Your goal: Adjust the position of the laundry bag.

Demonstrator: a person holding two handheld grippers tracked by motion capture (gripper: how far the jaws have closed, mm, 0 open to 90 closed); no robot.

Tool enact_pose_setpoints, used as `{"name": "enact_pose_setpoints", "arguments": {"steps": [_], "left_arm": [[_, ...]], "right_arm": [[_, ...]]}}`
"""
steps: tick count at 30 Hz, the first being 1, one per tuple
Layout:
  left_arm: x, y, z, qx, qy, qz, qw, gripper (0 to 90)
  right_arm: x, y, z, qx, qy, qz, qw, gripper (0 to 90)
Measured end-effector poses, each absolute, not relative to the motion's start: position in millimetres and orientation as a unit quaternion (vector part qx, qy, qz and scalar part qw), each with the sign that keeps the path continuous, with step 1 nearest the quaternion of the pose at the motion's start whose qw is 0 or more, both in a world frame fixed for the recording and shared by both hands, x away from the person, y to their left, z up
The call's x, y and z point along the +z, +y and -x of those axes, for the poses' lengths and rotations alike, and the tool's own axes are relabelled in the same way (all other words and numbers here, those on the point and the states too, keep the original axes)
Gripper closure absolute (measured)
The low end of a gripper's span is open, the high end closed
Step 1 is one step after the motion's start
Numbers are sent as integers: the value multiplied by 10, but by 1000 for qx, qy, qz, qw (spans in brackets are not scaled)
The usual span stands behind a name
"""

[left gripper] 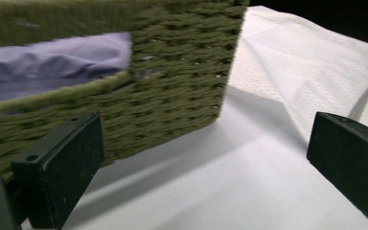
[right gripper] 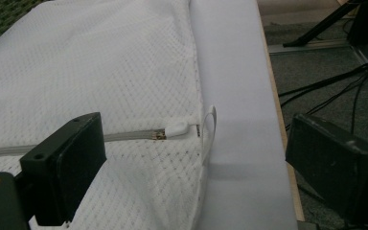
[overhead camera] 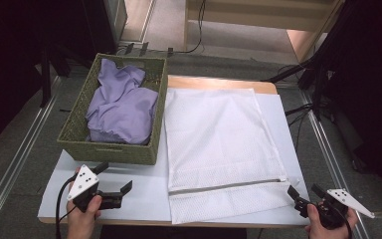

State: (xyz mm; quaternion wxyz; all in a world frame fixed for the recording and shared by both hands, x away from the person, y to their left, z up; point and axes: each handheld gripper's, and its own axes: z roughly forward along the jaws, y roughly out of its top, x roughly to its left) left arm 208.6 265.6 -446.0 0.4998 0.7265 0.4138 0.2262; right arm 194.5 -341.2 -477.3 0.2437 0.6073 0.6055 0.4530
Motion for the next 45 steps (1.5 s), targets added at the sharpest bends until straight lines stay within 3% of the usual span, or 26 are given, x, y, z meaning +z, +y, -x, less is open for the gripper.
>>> {"name": "enact_pose_setpoints", "arguments": {"steps": [7,11,14,17,20,21,24,25,26,27,35,39,45], "left_arm": [[-4468,2312,-2116,205,409,-737,498,3],[-4503,2066,-2109,215,414,-745,477,142],[-4527,1967,-2103,216,406,-755,467,180],[-4586,1798,-2099,215,404,-767,449,281],[-4601,1738,-2110,203,408,-768,450,312],[-4620,1678,-2116,198,408,-771,447,327],[-4651,1625,-2129,190,403,-779,441,358],[-4678,1593,-2142,182,402,-783,439,390],[-4678,1593,-2142,182,402,-783,439,391],[-4701,1564,-2151,173,403,-787,434,390],[-4735,1457,-2168,155,397,-799,424,389],[-4755,1408,-2184,143,399,-802,420,395],[-4776,1383,-2213,143,410,-809,395,492]], "right_arm": [[-4763,-3358,-1984,451,611,-604,241,68],[-4769,-3338,-2008,449,613,-604,239,68],[-4774,-3330,-2032,443,615,-607,239,70],[-4779,-3288,-2087,420,618,-619,242,155],[-4789,-3270,-2099,418,622,-618,239,205],[-4789,-3266,-2089,412,621,-619,246,303],[-4781,-3284,-2071,418,617,-618,252,380],[-4780,-3330,-2058,415,611,-622,259,495],[-4780,-3330,-2058,415,611,-622,259,495],[-4790,-3392,-2058,419,603,-631,250,566],[-4833,-3403,-2114,400,608,-640,247,574],[-4890,-3366,-2155,394,629,-635,215,604],[-4911,-3293,-2178,375,652,-624,213,677]]}}
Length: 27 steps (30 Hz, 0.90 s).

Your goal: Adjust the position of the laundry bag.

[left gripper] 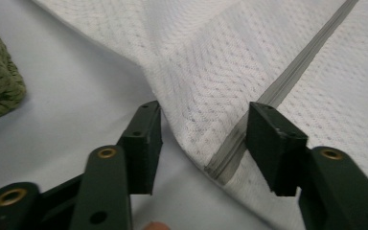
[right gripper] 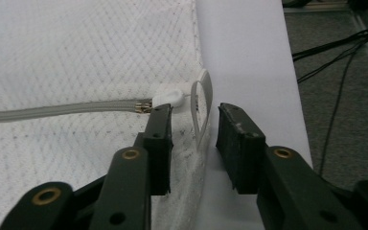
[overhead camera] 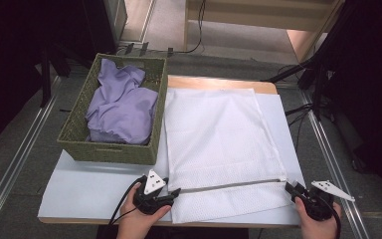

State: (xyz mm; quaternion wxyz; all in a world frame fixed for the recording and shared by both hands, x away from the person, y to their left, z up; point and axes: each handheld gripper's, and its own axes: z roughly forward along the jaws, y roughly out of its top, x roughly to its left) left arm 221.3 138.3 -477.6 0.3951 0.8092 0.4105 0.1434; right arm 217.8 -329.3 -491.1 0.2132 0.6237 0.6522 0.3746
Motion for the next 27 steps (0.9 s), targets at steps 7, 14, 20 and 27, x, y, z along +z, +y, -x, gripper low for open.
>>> {"name": "enact_pose_setpoints", "arguments": {"steps": [7,14,20,27], "left_arm": [[-4765,1396,-2282,133,416,-810,392,756],[-4747,1413,-2380,141,397,-822,383,854],[-4741,1480,-2453,146,400,-820,383,862],[-4733,1591,-2484,147,407,-815,385,864]], "right_arm": [[-4918,-3232,-2150,357,664,-614,234,879],[-4908,-3173,-2060,348,667,-613,242,900],[-4894,-3133,-1946,350,667,-618,227,900],[-4885,-2993,-1790,343,679,-605,234,900]]}}
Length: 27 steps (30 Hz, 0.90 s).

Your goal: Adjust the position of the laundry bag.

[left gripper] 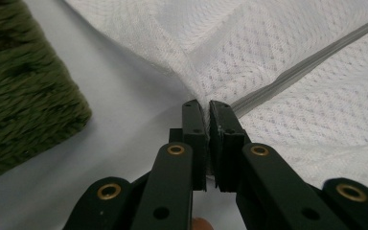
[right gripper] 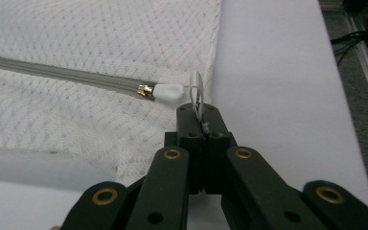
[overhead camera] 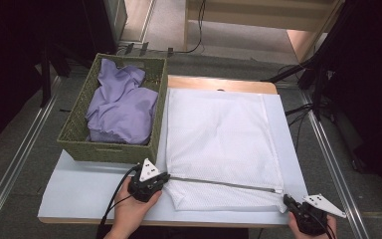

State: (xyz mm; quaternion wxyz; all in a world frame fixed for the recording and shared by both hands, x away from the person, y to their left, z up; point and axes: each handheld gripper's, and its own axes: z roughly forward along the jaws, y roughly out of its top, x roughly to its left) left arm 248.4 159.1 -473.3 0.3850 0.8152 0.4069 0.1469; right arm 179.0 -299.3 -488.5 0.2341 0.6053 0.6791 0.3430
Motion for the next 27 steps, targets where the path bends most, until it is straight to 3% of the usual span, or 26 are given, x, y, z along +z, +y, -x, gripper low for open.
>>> {"name": "enact_pose_setpoints", "arguments": {"steps": [4,9,12,13,17,19,23,27], "left_arm": [[-4723,1696,-2418,143,396,-813,403,838],[-4665,1803,-2336,147,399,-800,424,615],[-4614,1850,-2308,144,402,-788,443,500],[-4560,1877,-2282,144,403,-779,459,474],[-4505,1800,-2246,147,392,-775,473,405],[-4504,1707,-2229,145,381,-782,471,389],[-4530,1495,-2214,142,375,-792,460,356],[-4543,1279,-2208,134,362,-800,459,360]], "right_arm": [[-4888,-2980,-1772,353,680,-602,223,900],[-4875,-3035,-1771,364,678,-600,216,874],[-4845,-3063,-1759,361,669,-607,231,797],[-4823,-3092,-1761,356,665,-605,256,646],[-4857,-3139,-1781,364,653,-608,269,489],[-4864,-3158,-1789,378,643,-608,272,467],[-4839,-3163,-1771,389,639,-603,278,538],[-4849,-3179,-1773,395,635,-602,279,553]]}}
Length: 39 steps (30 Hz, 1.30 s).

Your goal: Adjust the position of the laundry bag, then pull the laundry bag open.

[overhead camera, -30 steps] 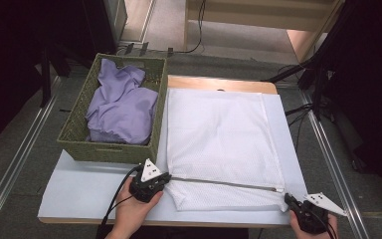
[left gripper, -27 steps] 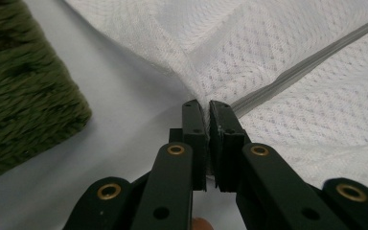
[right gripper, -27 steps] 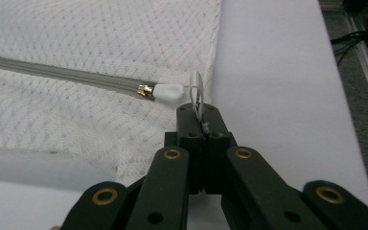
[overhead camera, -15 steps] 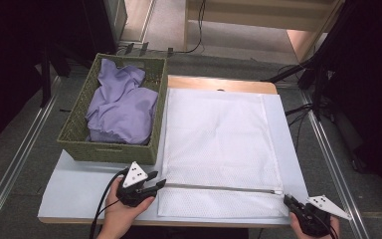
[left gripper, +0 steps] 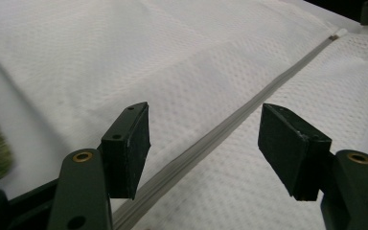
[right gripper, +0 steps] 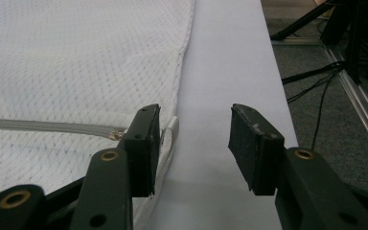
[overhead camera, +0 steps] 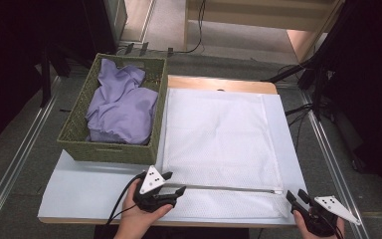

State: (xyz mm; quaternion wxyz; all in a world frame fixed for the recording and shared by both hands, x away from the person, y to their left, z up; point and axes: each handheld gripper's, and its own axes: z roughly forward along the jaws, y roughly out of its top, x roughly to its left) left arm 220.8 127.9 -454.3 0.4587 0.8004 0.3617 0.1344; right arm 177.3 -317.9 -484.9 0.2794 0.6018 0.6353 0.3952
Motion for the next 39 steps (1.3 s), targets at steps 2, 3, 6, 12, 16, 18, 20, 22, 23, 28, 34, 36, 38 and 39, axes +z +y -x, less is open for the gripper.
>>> {"name": "enact_pose_setpoints", "arguments": {"steps": [2,3,6,12,16,18,20,22,23,28,34,36,38,39], "left_arm": [[-4532,1162,-2214,131,356,-803,459,374],[-4532,1162,-2214,131,356,-803,459,378],[-4484,892,-2246,119,347,-803,469,406],[-4476,486,-2270,107,325,-811,475,463],[-4538,260,-2308,96,312,-821,469,511],[-4570,164,-2326,90,306,-826,465,531],[-4588,121,-2338,85,301,-829,464,575],[-4644,-13,-2368,66,299,-834,459,616],[-4660,-51,-2378,61,297,-835,459,633],[-4681,-207,-2392,45,284,-842,456,711],[-4718,-419,-2461,35,281,-849,446,733],[-4752,-459,-2468,30,279,-851,444,734],[-4785,-480,-2470,29,278,-855,438,732],[-4785,-480,-2470,29,278,-855,438,731]], "right_arm": [[-4846,-3181,-1776,399,631,-608,270,573],[-4847,-3182,-1783,406,630,-606,267,592],[-4847,-3186,-1802,404,634,-606,258,635],[-4858,-3190,-1833,403,638,-606,251,653],[-4874,-3207,-1862,405,640,-607,241,653],[-4880,-3218,-1877,410,642,-605,232,653],[-4890,-3227,-1894,413,641,-607,221,653],[-4903,-3251,-1905,415,639,-611,216,653],[-4906,-3256,-1905,415,637,-614,215,651],[-4934,-3281,-1942,419,629,-623,201,609],[-4954,-3221,-2012,420,631,-624,190,601],[-4960,-3213,-2028,422,632,-622,189,606],[-4962,-3196,-2041,426,631,-622,182,616],[-4962,-3188,-2043,427,632,-621,181,621]]}}
